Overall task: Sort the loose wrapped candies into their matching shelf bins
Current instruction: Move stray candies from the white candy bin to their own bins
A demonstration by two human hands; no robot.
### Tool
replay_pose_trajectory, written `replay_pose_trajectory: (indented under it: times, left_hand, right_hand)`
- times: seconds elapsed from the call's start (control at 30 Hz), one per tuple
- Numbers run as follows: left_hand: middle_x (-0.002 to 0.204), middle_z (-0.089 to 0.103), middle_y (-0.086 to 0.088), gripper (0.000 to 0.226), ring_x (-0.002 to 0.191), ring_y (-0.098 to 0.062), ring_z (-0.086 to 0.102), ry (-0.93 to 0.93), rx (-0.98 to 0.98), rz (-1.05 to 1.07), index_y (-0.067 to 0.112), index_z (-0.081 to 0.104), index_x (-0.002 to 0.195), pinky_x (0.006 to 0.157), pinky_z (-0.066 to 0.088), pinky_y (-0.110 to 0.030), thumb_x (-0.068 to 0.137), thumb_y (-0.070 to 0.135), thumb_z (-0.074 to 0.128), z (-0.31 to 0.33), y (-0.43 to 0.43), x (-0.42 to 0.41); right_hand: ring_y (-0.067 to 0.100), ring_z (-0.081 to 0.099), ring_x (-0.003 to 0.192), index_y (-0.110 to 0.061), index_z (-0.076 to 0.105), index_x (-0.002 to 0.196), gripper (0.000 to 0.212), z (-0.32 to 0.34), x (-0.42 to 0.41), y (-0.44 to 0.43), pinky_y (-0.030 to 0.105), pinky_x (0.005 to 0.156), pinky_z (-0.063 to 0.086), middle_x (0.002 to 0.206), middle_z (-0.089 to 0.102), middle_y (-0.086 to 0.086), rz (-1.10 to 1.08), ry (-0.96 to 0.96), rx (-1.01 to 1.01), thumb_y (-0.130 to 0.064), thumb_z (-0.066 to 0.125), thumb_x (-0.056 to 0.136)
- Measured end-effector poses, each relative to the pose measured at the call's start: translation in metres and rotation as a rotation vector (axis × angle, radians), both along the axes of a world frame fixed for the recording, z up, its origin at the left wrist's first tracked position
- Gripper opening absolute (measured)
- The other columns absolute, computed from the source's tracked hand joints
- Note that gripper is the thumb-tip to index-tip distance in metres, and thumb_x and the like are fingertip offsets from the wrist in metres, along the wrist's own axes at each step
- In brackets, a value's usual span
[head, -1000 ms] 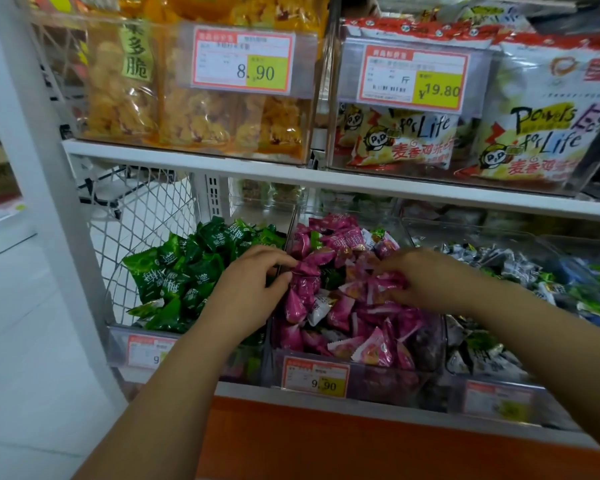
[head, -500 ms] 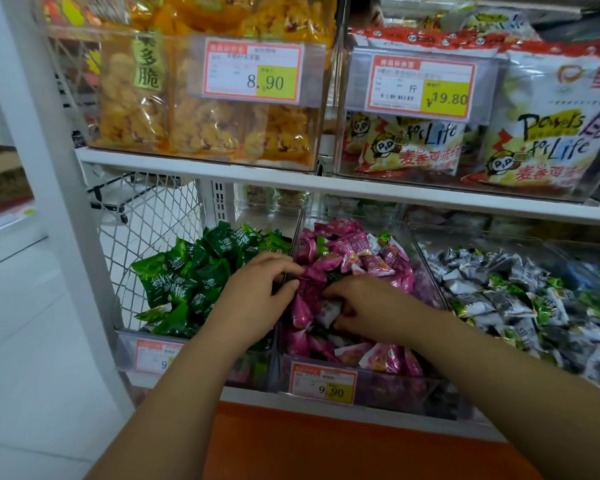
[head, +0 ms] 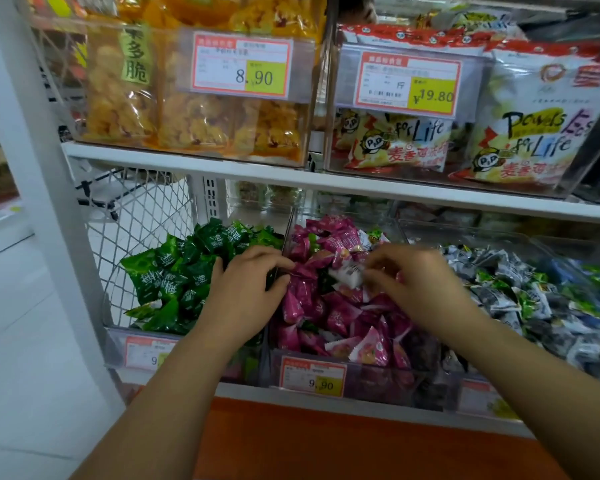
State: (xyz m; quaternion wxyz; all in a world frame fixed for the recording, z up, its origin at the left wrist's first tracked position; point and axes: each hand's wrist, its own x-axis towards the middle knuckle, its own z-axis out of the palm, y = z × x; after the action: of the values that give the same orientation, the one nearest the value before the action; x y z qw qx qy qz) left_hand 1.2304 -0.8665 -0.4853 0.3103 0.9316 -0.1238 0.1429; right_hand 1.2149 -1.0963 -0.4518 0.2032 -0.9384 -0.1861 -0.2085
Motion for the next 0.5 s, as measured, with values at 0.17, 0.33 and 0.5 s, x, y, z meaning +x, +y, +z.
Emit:
replay_pose_trajectory:
  times: [0.17,0.33,0.5]
  left_hand:
    - [0.127,0.047,0.019,0.018,0.122,-0.008,0.044,0.009,0.050,0.002,0.037,0.061,0.110,0.115,0.004,-0.055,0.095,0.033,0.052,0.000,-0.017,-0.004]
    - [0.126,0.048,0.020,0.018,0.123,-0.009,0.043,0.013,0.067,0.019,0.038,0.060,0.110,0.115,0.004,-0.055,0.095,0.033,0.051,-0.001,-0.020,-0.004]
    - [0.124,0.048,0.020,0.018,0.122,-0.008,0.044,0.018,0.060,0.011,0.037,0.060,0.110,0.115,0.003,-0.054,0.095,0.032,0.051,-0.002,-0.018,-0.005]
  right_hand:
    - [0.006,0.051,0.062,-0.005,0.067,0.094,0.009,-0.005,-0.014,-0.057,0.011,0.058,0.036,0.078,0.062,0.002,-0.345,-0.192,0.195,-0.013,0.064,0.089]
    - [0.037,0.056,0.085,-0.005,0.069,0.098,0.014,-0.008,-0.012,-0.097,0.042,0.074,0.047,0.095,0.066,0.019,-0.548,-0.182,-0.028,-0.007,0.065,0.085]
    - [0.031,0.055,0.109,-0.022,0.067,0.115,0.027,-0.017,-0.005,-0.085,0.044,0.090,0.047,0.123,0.063,0.000,-0.370,0.062,-0.265,-0.017,0.058,0.091]
